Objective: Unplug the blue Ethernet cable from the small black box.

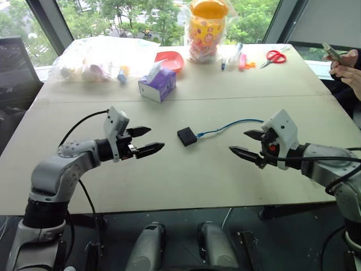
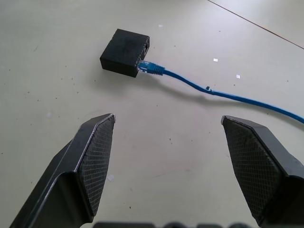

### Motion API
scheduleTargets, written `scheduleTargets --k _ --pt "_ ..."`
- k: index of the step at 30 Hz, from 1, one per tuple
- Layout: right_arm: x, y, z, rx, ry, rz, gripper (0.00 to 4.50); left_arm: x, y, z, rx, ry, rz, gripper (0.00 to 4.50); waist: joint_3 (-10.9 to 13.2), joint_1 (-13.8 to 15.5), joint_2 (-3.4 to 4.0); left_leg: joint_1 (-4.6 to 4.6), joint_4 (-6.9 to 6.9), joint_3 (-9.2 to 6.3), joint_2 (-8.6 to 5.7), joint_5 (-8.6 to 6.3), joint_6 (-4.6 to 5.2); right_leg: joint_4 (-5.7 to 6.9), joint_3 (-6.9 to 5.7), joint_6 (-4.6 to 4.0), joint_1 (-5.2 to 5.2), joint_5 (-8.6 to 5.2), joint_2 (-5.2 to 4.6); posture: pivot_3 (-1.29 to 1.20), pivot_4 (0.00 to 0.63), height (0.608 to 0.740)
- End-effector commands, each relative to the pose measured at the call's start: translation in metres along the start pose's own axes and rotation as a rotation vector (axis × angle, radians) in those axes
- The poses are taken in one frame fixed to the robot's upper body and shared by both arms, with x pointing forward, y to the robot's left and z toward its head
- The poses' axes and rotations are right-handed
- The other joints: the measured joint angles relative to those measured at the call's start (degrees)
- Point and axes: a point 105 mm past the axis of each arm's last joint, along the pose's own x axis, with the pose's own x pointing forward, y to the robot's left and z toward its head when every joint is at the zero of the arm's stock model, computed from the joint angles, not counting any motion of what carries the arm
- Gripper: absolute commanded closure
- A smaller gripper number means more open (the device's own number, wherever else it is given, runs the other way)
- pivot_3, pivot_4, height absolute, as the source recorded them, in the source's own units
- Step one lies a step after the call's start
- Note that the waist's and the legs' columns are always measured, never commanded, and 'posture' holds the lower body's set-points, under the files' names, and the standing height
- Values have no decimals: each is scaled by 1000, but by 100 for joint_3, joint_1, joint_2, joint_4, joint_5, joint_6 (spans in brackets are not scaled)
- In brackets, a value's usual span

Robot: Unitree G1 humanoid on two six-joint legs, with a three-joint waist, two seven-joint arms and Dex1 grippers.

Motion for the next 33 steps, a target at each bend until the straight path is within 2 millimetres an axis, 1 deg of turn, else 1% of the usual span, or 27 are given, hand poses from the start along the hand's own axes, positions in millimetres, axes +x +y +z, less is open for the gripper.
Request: scheduleTargets --k 1,13,19,23,27,30,33 --pt "-6 -3 12 -41 -37 -23 739 -3 -4 8 27 -17 -20 26 0 -1 0 0 0 0 0 0 0 0 0 0 0 0 0 0 150 740" --pt "-2 -5 12 -89 2 -1 739 -1 0 12 39 -30 -6 26 0 -2 0 0 0 0 0 0 0 0 0 0 0 0 0 0 150 740" --pt "2 -8 12 -120 34 15 739 -3 -2 7 44 -16 3 26 0 -7 0 0 -1 0 0 0 0 -1 0 0 0 0 0 0 150 740" --pt "9 -15 20 -162 50 52 739 -1 -1 10 47 -20 15 26 0 -18 0 0 1 1 0 0 0 -1 0 0 -1 0 0 0 150 740" --pt "23 -23 22 -240 90 116 739 1 2 8 72 -9 23 26 0 -22 0 0 0 2 0 0 0 -1 -1 -1 -1 0 1 0 150 740" --pt "42 -29 26 -285 130 192 739 2 4 8 81 -12 26 26 1 -41 0 1 -1 7 0 0 0 -4 0 0 -2 0 1 0 150 740" --pt "62 -33 29 -320 168 269 739 4 7 12 92 -27 31 26 1 -43 0 1 -3 10 0 0 0 -2 2 0 -4 1 3 0 150 740"
